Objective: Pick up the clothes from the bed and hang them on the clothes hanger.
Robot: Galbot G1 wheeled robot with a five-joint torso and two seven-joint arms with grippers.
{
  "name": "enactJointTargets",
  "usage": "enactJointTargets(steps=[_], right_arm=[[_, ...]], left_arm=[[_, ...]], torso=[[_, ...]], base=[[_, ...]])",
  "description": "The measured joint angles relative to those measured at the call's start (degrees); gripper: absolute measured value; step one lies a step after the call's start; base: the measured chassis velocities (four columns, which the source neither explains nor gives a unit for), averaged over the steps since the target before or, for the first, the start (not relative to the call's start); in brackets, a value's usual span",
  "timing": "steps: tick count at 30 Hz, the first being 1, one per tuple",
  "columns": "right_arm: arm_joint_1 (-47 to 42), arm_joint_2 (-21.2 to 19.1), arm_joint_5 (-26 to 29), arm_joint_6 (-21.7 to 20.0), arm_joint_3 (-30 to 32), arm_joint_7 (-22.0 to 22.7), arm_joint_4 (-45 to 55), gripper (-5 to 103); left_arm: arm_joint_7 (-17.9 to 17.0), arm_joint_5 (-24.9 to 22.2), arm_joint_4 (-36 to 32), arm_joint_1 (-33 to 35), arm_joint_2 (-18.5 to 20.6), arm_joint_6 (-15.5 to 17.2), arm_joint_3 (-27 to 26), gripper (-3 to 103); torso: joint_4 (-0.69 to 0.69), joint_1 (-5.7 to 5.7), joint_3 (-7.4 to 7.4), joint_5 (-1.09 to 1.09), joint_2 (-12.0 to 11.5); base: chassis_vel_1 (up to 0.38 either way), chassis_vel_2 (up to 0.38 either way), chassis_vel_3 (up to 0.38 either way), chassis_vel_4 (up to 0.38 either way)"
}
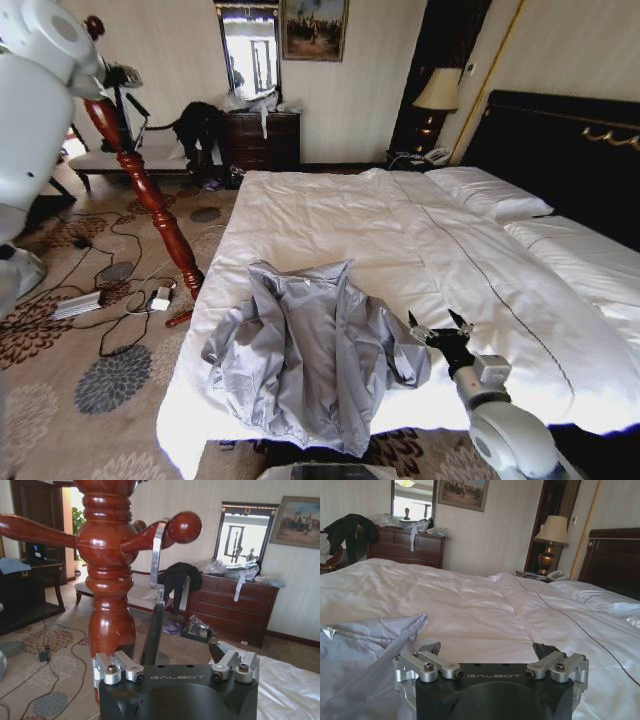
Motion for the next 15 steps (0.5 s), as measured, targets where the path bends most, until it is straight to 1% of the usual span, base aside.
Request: enactJointTargets(steps=[2,4,5,7,8,10,12,13,15], right_arm=[[-0.50,0.43,-0.13,0.21,0.26,-0.10,0.14,100],[-0.61,0.53,-0.16,0.25,0.27,-0.16,0.16,100],[-0.80,0.58,-0.15,0.25,0.23,-0.28,0.19,100],[-1.22,0.30,-0.32,0.26,-0.27,-0.46,0.21,100],[-1.22,0.30,-0.32,0.26,-0.27,-0.46,0.21,100],[-1.15,0.11,-0.59,0.35,-0.39,-0.57,0.24,100],[-1.05,0.09,-0.52,0.35,-0.36,-0.57,0.26,100],[-0.89,0.07,-0.43,0.36,-0.22,-0.57,0.27,100],[-0.57,0.13,-0.40,0.48,0.32,-0.57,0.05,100]], left_arm=[[0.55,1.10,2.79,-0.25,-1.48,-0.04,0.03,80],[0.68,1.32,3.49,-0.40,-1.85,-0.05,0.04,80],[1.06,2.01,5.42,-0.83,-2.92,-0.08,0.04,77],[1.51,2.54,7.60,-1.24,-4.20,-0.10,0.04,66],[1.51,2.54,7.60,-1.24,-4.20,-0.10,0.04,66],[2.10,3.34,8.07,-1.27,-4.50,-0.12,0.15,56],[2.17,3.57,8.06,-1.21,-4.49,-0.13,0.15,56],[2.22,3.84,8.00,-1.04,-4.42,-0.14,0.15,51],[2.30,4.34,7.61,-0.74,-4.01,-0.28,0.10,39]], torso=[[0.03,-0.01,0.00,-0.02,0.00],[0.03,-0.01,0.00,-0.02,0.00],[0.02,-0.01,0.00,-0.01,0.00],[-0.02,0.00,0.00,0.01,0.00],[-0.02,0.00,0.00,0.01,0.00],[-0.01,0.00,0.00,0.01,0.00],[0.00,-0.01,0.00,0.01,0.00],[0.03,-0.01,-0.01,0.01,0.00],[0.03,-0.01,0.00,-0.02,0.00]], base=[[0.000,0.000,0.000,0.000],[0.000,0.000,0.000,0.000],[0.000,0.000,0.000,0.000],[0.000,0.000,0.000,0.000],[0.000,0.000,0.000,0.000],[0.000,0.000,0.000,0.000],[0.000,0.000,0.000,0.000],[0.000,0.000,0.000,0.000],[0.000,0.000,0.000,0.000]])
